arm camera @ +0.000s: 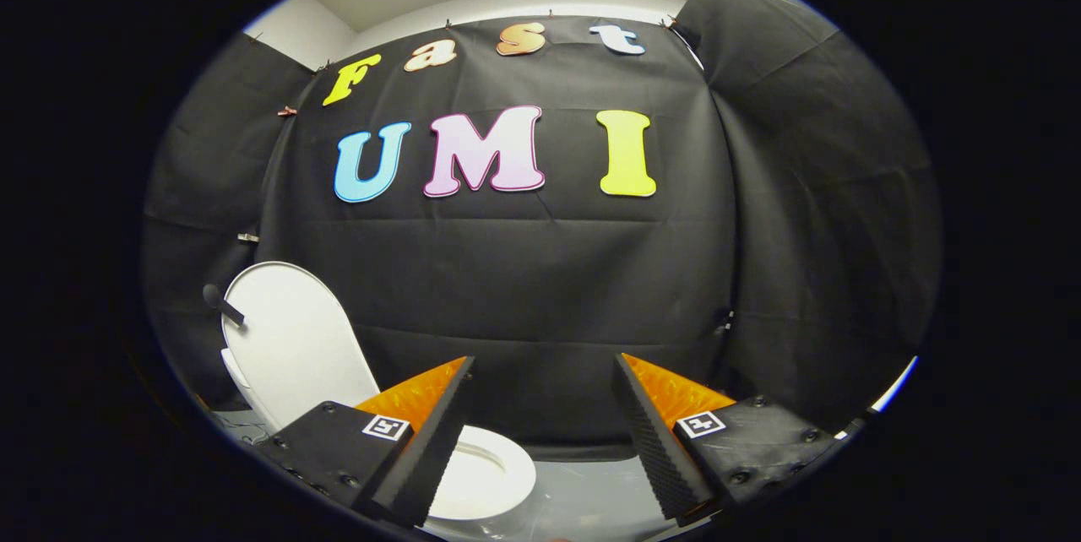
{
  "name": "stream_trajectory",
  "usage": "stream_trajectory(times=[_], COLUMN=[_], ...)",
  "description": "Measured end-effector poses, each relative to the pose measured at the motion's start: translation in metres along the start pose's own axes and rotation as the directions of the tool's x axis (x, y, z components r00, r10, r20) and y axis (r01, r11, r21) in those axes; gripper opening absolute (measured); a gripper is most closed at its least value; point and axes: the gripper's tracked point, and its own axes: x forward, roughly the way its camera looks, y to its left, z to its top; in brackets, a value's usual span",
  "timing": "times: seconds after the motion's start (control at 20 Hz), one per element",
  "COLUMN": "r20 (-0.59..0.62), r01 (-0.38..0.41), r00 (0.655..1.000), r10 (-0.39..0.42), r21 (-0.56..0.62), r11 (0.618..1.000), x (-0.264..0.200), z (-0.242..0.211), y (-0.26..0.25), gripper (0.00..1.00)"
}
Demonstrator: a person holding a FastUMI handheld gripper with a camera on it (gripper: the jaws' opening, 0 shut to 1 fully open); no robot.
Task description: Open the toilet lid.
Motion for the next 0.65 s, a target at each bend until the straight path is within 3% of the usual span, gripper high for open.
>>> stream_trajectory(times=[0.65], r20=[-0.011], r01=[0.009], r00=[1.000], r10=[-0.009], r21=[0.001], r11=[1.000], x=[0.0023], z=[-0.0094], y=[-0.0093], gripper=[0.99])
